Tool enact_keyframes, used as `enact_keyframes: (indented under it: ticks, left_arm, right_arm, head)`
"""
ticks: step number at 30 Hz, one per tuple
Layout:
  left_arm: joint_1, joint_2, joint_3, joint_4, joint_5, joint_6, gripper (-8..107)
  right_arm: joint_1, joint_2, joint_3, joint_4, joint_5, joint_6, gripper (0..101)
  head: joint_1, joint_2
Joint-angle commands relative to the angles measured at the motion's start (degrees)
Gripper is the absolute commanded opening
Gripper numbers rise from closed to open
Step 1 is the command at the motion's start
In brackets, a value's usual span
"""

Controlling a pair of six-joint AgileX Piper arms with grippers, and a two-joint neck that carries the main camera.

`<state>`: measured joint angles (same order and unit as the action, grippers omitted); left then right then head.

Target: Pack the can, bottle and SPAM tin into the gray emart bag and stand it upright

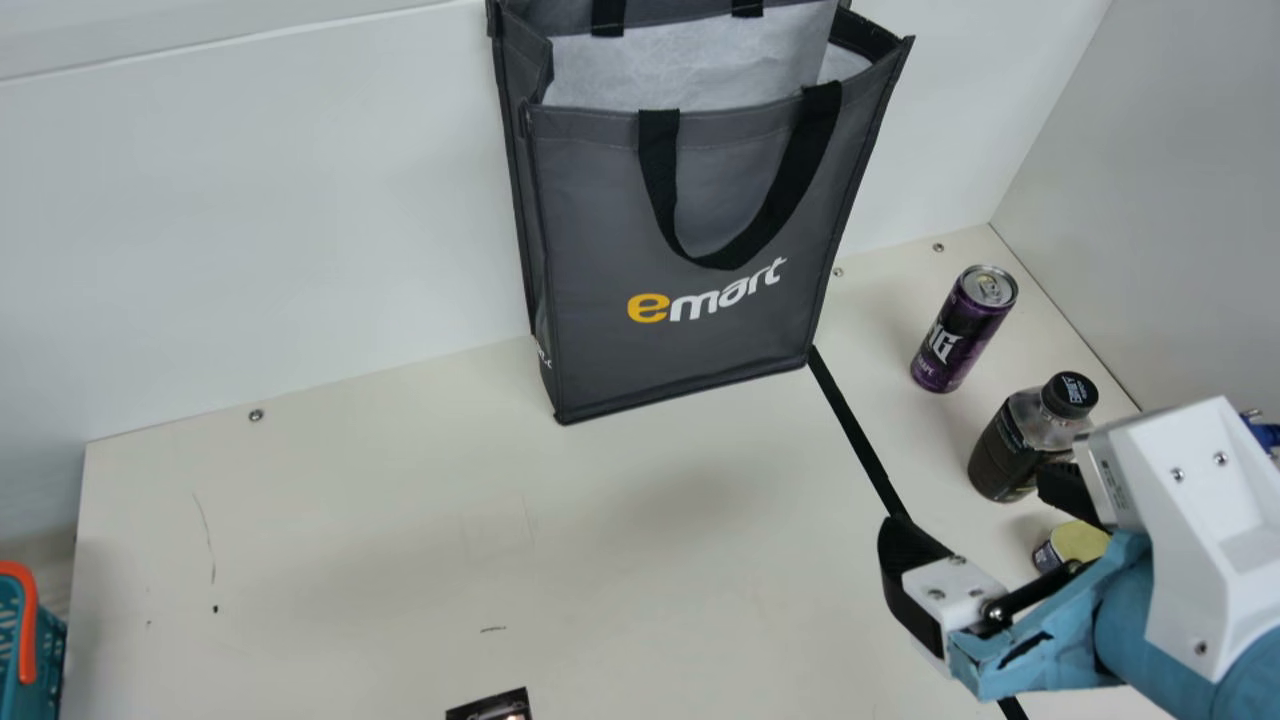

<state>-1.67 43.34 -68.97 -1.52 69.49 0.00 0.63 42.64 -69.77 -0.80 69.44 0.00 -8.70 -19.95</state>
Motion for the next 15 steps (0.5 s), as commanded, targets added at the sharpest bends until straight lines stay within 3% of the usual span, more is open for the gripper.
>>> enact_keyframes:
  ticks: [1,8,15]
  left_arm:
    - [0.00,0.00,0.00,0.00,0.00,0.00,90]
    - [0.00,0.00,0.00,0.00,0.00,0.00,90]
    - [0.00,0.00,0.00,0.00,0.00,0.00,90]
  right_arm:
    - [0.00,0.00,0.00,0.00,0.00,0.00,95]
    - [-0.02,1.00,-0.64,-0.19,-0.45,-0.09,95]
    - [0.17,4.64,-3.72,-1.30,-1.60,-0.95,95]
  head:
    - [-1.30,-0.05]
    - [-1.30,-0.05]
    - [-1.30,-0.05]
